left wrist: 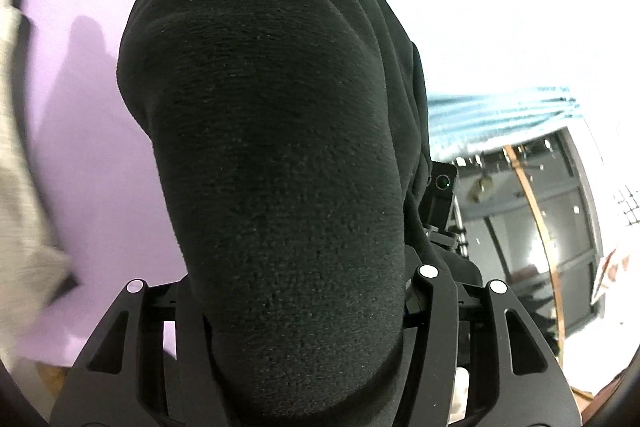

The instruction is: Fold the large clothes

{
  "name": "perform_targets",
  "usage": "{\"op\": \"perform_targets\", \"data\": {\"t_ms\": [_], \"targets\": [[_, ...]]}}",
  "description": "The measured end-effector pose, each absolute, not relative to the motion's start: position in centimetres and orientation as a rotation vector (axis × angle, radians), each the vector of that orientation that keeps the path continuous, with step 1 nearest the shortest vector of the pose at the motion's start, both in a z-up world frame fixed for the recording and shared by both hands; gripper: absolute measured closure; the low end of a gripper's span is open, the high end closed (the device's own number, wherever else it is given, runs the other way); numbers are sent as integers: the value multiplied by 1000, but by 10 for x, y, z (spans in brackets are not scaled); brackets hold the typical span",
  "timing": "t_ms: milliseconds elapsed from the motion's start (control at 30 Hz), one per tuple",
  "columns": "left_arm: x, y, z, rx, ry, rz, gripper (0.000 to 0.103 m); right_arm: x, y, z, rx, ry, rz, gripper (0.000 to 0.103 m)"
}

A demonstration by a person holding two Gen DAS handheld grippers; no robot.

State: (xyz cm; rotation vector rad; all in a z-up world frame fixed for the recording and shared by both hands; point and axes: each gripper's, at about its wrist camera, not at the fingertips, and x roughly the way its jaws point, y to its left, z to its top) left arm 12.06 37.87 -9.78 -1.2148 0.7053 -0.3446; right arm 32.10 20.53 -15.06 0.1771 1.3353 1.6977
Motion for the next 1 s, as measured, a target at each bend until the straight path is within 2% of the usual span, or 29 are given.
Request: {"op": "perform_targets", "data": {"t_ms": [400,533,733,867,933,1000], "targets": [[-36,493,-52,-1121,562,-38,50,252,429,-148,42,1359,1993,55],[-74,521,-52,-1114,521,29,50,242,466,-159,20,1366,2063,53],[-98,534,-105,-1178,527,107,49,249,506,-227,-52,1429,2048,52],[-109,537,-188,-1341,538,150,46,263,518,-311,-62,1588,1912,52],[-116,535,-227,-1424,481,139,42,273,518,-344,-44,1646,1852,52],[-118,534,-236,-1432,431,138,40,275,515,-360,12,1652,1839,52]]}}
